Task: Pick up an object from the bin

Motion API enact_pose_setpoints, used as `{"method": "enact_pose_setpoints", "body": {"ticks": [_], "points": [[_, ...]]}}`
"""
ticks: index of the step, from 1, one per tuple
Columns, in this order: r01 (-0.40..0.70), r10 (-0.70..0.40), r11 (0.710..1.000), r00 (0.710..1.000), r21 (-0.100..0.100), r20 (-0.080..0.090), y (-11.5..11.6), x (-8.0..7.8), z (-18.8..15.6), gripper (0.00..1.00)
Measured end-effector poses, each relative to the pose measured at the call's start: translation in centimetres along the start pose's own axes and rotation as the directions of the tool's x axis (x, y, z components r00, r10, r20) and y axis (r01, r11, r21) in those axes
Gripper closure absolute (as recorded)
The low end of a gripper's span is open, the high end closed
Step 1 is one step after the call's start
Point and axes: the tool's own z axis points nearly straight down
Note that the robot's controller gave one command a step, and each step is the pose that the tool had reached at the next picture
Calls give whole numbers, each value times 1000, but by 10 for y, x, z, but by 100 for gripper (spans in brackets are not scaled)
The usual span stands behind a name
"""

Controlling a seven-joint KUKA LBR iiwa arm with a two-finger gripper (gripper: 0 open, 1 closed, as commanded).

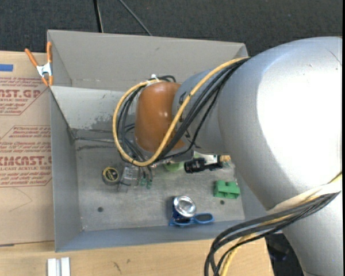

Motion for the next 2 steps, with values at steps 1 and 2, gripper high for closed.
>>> {"method": "enact_pose_setpoints", "body": {"ticks": [1,2], "points": [[1,-1,1000,1000,-3,9,2,-1,-101,100],[2,-2,1000,1000,-1,6,3,-2,-126,100]]}}
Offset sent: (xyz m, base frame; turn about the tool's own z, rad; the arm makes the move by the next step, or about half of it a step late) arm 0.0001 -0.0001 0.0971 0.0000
